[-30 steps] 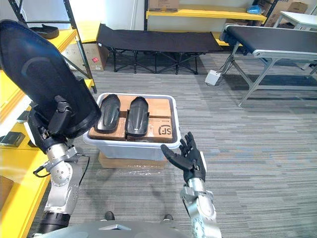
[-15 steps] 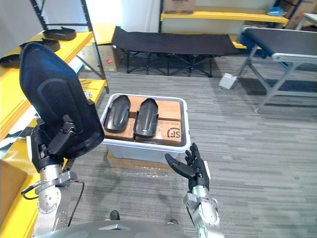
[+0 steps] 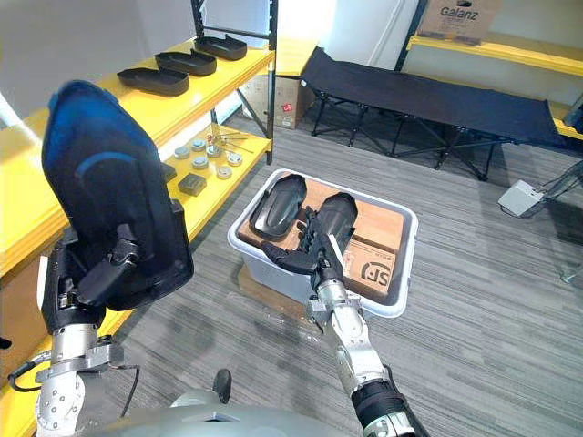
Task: Walk over and take three plastic housings, then place them on the shelf
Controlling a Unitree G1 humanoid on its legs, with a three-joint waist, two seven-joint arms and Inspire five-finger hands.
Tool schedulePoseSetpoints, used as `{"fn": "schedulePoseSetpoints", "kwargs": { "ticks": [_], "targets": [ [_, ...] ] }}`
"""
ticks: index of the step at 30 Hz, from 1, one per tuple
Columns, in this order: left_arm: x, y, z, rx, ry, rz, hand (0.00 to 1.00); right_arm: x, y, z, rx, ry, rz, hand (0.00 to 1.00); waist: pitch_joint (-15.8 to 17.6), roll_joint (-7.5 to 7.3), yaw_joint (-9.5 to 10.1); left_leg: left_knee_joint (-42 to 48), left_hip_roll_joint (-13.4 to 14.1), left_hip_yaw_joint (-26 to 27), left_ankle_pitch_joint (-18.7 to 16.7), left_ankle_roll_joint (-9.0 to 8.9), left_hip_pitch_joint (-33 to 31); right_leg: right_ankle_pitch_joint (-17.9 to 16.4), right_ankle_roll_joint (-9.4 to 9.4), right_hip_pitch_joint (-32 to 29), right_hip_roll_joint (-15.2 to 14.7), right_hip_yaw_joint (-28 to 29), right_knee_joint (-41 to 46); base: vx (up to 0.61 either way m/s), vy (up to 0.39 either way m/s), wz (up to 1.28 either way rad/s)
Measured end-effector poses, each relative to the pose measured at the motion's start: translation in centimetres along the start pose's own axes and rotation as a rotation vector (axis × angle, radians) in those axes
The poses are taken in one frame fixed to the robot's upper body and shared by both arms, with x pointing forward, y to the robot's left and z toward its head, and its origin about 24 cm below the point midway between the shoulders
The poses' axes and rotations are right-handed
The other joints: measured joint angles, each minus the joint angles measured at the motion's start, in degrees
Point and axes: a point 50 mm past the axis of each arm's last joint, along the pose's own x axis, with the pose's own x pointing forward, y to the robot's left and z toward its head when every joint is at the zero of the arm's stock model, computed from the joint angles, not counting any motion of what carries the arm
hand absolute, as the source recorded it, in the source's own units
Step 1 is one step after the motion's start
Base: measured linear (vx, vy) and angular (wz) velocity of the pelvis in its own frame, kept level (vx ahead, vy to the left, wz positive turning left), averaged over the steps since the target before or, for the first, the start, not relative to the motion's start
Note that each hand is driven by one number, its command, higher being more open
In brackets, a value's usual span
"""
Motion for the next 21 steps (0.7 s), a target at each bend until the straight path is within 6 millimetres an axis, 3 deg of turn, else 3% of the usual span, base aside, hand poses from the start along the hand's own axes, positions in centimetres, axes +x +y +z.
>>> {"fn": "schedulePoseSetpoints", "kwargs": {
  "ticks": [3,7,8,10,14,16,18,19,21],
  "targets": [
    [-0.6,0.3,-0.4,0.009,0.046,0.002,0.0,-0.4,1.1,-1.0,-0.003,0.055,0.072,1.0,0.9,0.05,-0.1,0.0,-0.1,-1.8,0.2,0.62,-1.0,-1.7,0.41,1.0,0.1,-3.6,1.3,-0.03,-0.031,0.54],
    [-0.6,-0.1,-0.6,-0.002,0.063,-0.06,0.0,-1.0,1.1,-1.7,-0.02,0.085,0.077,1.0,2.5,0.89,-0.04,4.2,0.5,2.5,0.4,3.06,-5.2,-3.0,1.46,3.6,-0.2,-12.7,3.0,-0.02,0.001,1.29],
    [-0.7,-0.1,-0.7,-0.029,0.068,-0.067,0.0,-1.1,1.0,-1.7,-0.026,0.088,0.068,1.0,3.4,1.4,1.06,3.9,0.0,2.2,1.2,3.21,-5.1,-3.6,1.83,4.1,-0.7,-14.4,3.8,-0.01,0.048,0.72],
    [-1.3,0.4,-0.9,-0.069,0.086,-0.019,0.0,-0.9,1.4,-1.6,-0.052,0.079,0.072,1.0,3.5,1.74,3.01,1.5,-1.0,1.9,2.2,3.41,-4.7,-4.2,1.95,4.0,-1.6,-14.9,4.4,0.0,0.054,0.34],
    [-1.2,0.4,-0.8,-0.084,0.079,-0.011,0.0,-0.6,1.9,-1.3,-0.056,0.056,0.077,1.0,4.2,1.21,2.58,-0.1,-2.8,0.2,3.0,3.97,-5.1,-6.2,1.48,3.0,-3.5,-14.9,7.5,-0.01,0.063,0.33],
    [-0.2,-0.2,-0.4,-0.076,0.045,-0.068,0.0,-1.0,1.6,-1.1,-0.054,0.039,0.041,1.0,4.5,0.61,-0.24,0.1,-5.0,-4.3,3.2,4.56,-6.4,-11.7,-1.88,0.4,-3.5,-6.9,12.5,-0.06,0.023,0.99],
    [0.7,-0.7,0.0,-0.063,0.01,-0.143,0.0,-1.6,1.2,-0.9,-0.045,0.016,-0.005,1.0,5.0,0.17,-1.56,0.7,-6.5,-7.2,3.3,4.73,-7.4,-14.0,-4.99,-0.7,-3.2,0.3,14.8,-0.02,0.007,1.05],
    [1.4,-1.2,0.4,-0.059,-0.016,-0.192,0.0,-2.1,0.6,-0.9,-0.034,-0.001,-0.041,1.0,5.1,0.02,-2.25,0.6,-7.3,-9.3,3.6,5.07,-7.9,-14.0,-4.99,-1.7,-3.1,5.7,17.0,0.03,0.009,1.08],
    [2.1,-1.7,0.7,-0.055,-0.042,-0.235,0.0,-2.8,-0.3,-1.0,-0.018,-0.001,-0.089,1.0,5.4,-0.25,-3.23,0.6,-7.6,-10.3,4.0,5.4,-8.1,-13.9,-4.78,-2.6,-3.2,8.1,21.9,0.04,-0.019,1.04]
  ]
}}
